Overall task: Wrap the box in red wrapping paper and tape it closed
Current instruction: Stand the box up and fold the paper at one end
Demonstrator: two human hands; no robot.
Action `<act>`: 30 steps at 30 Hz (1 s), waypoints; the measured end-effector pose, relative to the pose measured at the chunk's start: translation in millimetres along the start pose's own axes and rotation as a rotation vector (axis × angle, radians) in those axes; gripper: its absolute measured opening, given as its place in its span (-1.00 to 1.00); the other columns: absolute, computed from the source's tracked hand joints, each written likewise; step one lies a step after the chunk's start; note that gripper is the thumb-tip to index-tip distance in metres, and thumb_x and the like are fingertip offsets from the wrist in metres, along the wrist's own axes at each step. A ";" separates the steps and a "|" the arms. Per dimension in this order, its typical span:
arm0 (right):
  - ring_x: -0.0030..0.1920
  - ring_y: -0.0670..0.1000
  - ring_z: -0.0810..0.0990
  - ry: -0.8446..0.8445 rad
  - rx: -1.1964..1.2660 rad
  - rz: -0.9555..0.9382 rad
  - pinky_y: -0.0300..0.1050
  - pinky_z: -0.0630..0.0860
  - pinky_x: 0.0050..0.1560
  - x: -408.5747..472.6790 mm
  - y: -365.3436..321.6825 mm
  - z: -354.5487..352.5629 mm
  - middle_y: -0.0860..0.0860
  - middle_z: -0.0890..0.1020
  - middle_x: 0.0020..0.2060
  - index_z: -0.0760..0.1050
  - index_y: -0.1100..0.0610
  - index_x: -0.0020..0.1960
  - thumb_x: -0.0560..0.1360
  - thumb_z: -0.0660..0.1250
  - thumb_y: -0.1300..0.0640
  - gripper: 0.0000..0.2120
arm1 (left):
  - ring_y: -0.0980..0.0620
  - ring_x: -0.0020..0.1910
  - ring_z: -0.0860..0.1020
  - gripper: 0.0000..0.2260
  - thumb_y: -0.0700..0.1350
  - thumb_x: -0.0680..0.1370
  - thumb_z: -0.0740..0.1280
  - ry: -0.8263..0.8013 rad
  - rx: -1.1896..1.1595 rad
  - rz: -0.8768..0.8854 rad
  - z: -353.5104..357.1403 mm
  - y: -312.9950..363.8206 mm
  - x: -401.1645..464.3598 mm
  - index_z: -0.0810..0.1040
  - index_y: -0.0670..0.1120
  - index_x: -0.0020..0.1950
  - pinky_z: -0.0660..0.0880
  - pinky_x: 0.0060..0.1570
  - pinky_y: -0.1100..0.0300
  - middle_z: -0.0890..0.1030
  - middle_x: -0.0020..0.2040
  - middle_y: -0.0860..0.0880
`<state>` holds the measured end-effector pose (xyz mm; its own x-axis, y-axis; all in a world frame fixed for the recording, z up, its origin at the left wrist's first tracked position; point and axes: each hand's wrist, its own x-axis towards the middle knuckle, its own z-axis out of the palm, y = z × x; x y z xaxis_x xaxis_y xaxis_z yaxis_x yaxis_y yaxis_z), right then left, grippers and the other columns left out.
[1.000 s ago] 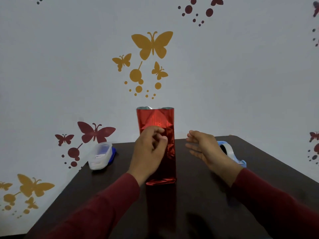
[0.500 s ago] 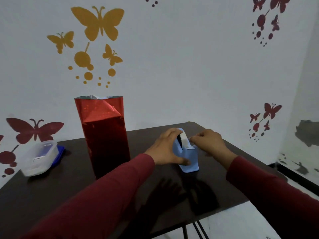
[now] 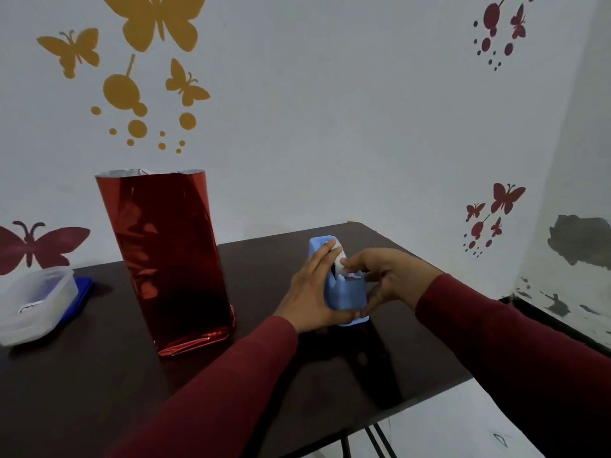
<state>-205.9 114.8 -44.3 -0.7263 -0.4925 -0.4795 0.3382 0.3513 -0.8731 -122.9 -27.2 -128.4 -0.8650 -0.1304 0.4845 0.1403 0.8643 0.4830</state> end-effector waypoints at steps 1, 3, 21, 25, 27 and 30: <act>0.28 0.27 0.51 0.004 0.025 -0.010 0.52 0.53 0.13 0.0 0.0 1.9 0.11 0.54 0.15 0.59 0.24 0.07 0.61 0.43 0.12 -0.82 | 0.23 0.62 0.05 0.12 0.35 0.29 0.58 0.018 -0.012 -0.002 2.0 -2.1 -2.1 0.04 0.11 0.68 0.20 0.58 -0.03 0.00 0.66 0.27; 0.20 0.25 0.53 0.007 0.087 -0.027 0.52 0.48 0.18 1.1 2.2 4.4 0.10 0.54 0.11 0.58 0.24 0.13 0.63 0.40 0.10 -0.80 | 0.23 0.62 0.06 0.13 0.34 0.29 0.58 0.032 -0.011 0.001 3.6 -3.5 -3.8 0.03 0.10 0.68 0.22 0.57 -0.05 -0.01 0.66 0.28; -0.14 0.13 0.76 0.112 0.364 -0.382 0.09 0.68 -0.24 -18.5 59.8 4.1 0.11 0.78 -0.15 0.66 0.31 0.02 0.54 0.44 0.33 -0.92 | 0.41 0.54 0.01 0.09 0.22 0.34 0.62 0.014 0.026 0.043 -0.8 -5.5 -7.3 0.04 0.09 0.68 0.30 0.51 -0.06 -0.06 0.65 0.32; -0.01 0.18 0.76 0.083 0.296 -0.397 0.14 0.71 -0.13 -16.8 62.5 0.6 0.17 0.77 -0.05 0.69 0.25 0.10 0.55 0.43 0.33 -0.85 | 0.54 0.47 -0.05 0.08 0.19 0.36 0.61 0.014 0.026 0.045 -0.8 -4.0 -7.2 0.02 0.09 0.69 0.30 0.51 0.00 -0.06 0.64 0.34; 0.02 0.21 0.74 0.082 0.233 -0.411 0.17 0.72 -0.11 -13.8 61.7 -1.8 0.19 0.76 -0.02 0.71 0.24 0.11 0.55 0.42 0.33 -0.83 | 0.51 0.49 -0.05 0.09 0.21 0.35 0.61 0.005 0.023 0.043 -0.6 -4.9 -6.5 0.00 0.10 0.69 0.30 0.51 -0.01 -0.09 0.63 0.36; 0.03 0.20 0.73 0.094 0.121 -0.439 0.22 0.71 -0.08 -8.5 60.2 -5.5 0.20 0.76 -0.03 0.72 0.22 0.08 0.54 0.42 0.34 -0.83 | 0.39 0.56 -0.01 0.11 0.23 0.33 0.61 -0.008 0.003 0.051 -1.3 -7.3 -6.9 -0.02 0.15 0.68 0.29 0.53 -0.05 -0.08 0.64 0.33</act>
<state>-182.7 144.5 -92.3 -0.8656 -0.4975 -0.0566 0.0494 0.0276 -0.9984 -117.4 -33.2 -134.2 -0.8606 -0.0818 0.5026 0.1833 0.8711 0.4556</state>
